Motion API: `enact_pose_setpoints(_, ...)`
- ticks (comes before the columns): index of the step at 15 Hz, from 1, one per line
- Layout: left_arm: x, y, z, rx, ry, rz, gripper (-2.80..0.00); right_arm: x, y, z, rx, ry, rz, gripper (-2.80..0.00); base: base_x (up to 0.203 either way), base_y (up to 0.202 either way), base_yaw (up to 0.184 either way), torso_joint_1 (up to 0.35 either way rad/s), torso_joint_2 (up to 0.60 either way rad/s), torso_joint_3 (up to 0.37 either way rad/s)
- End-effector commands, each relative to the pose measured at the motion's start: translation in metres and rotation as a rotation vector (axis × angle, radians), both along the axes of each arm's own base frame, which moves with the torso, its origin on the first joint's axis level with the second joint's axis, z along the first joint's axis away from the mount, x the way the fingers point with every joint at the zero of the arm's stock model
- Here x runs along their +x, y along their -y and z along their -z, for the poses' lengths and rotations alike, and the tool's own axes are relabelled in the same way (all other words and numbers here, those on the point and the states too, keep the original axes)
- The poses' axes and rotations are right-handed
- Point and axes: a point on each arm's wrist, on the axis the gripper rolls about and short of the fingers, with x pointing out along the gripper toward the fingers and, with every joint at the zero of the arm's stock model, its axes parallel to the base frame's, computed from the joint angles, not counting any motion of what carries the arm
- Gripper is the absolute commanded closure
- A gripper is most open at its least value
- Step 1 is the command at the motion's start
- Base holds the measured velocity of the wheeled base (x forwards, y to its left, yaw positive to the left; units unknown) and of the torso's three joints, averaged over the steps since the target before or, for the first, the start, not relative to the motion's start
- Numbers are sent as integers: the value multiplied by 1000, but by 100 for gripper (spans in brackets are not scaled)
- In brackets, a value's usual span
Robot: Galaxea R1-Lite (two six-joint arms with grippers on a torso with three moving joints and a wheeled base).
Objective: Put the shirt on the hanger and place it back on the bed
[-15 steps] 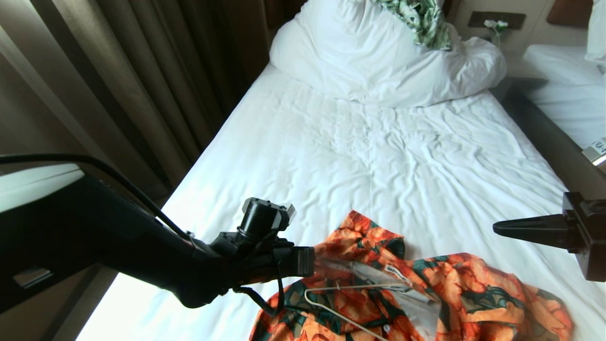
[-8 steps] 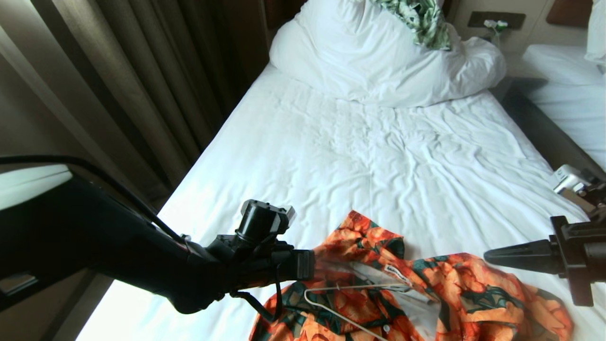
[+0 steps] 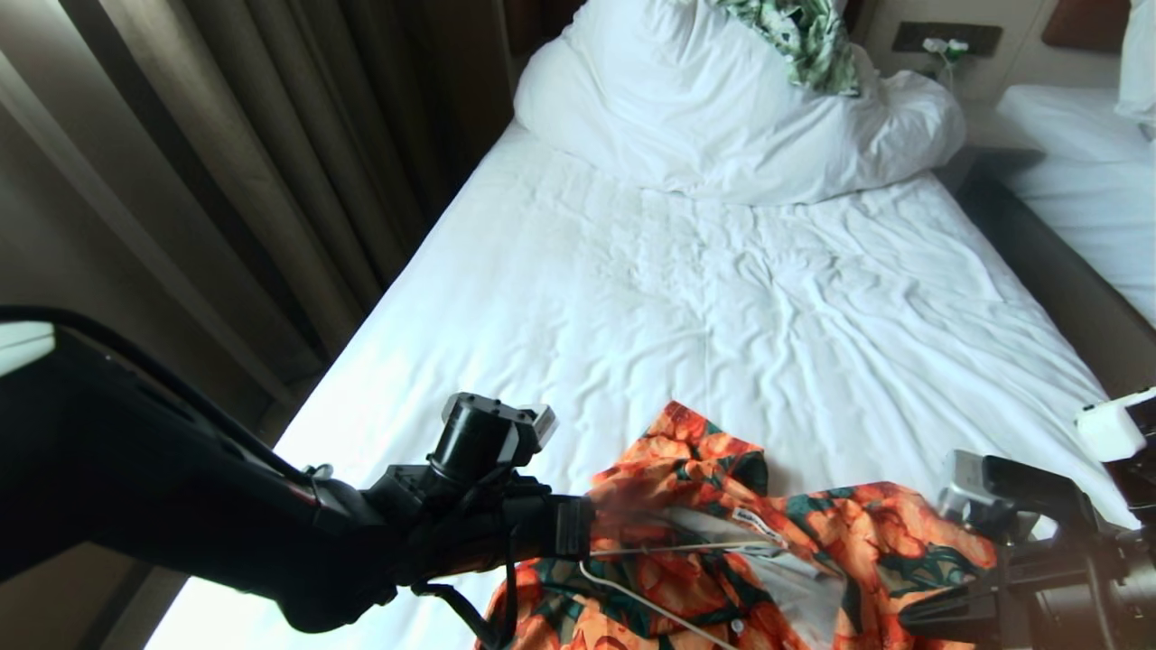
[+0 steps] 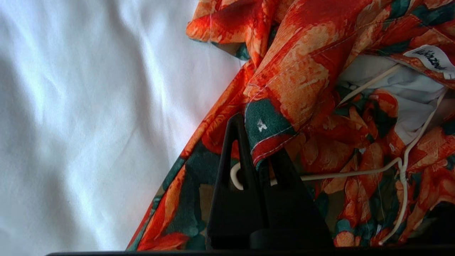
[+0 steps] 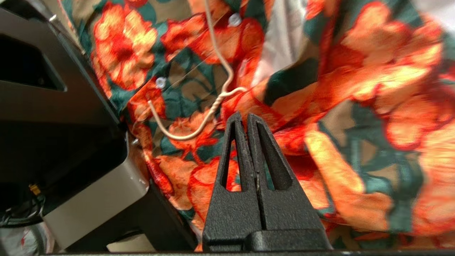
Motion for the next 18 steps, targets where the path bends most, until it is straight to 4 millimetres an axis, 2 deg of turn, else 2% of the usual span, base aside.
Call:
enact_pose_setpoints(1, -5, -4, -1, 0, -1, -2, 0, -2, -3, 8, -12, -36, -21, 0, 0, 0, 0, 0, 0, 0)
enact_pose_setpoints(5, -9, -6, 1, 2, -15, 2, 0, -11, -3, 28, -40, -125, -29, 0, 0, 0, 0, 0, 0, 0)
enact_pose_setpoints(8, -11, -3, 4, -10, 1, 13, 0, -6, -5, 30, -24, -120, -9, 0, 0, 0, 0, 0, 0, 0)
enact_pose_setpoints(11, -12, -3, 11, -12, 5, 13, 0, 1, -8, 23, 17, -68, 19, 0, 0, 0, 0, 0, 0, 0)
enact_pose_setpoints(12, -10, -2, 12, -11, 9, 11, -280, 3, -9, 18, 36, -50, 35, 0, 0, 0, 0, 0, 0, 0)
enact_pose_setpoints(14, -18, -9, 8, 16, -8, 5, -280, 0, -8, 4, 84, -24, 76, 0, 0, 0, 0, 0, 0, 0)
enact_pose_setpoints(18, -45, -44, -31, 63, -17, -69, -280, -6, -7, -23, 232, -52, 219, 0, 0, 0, 0, 0, 0, 0)
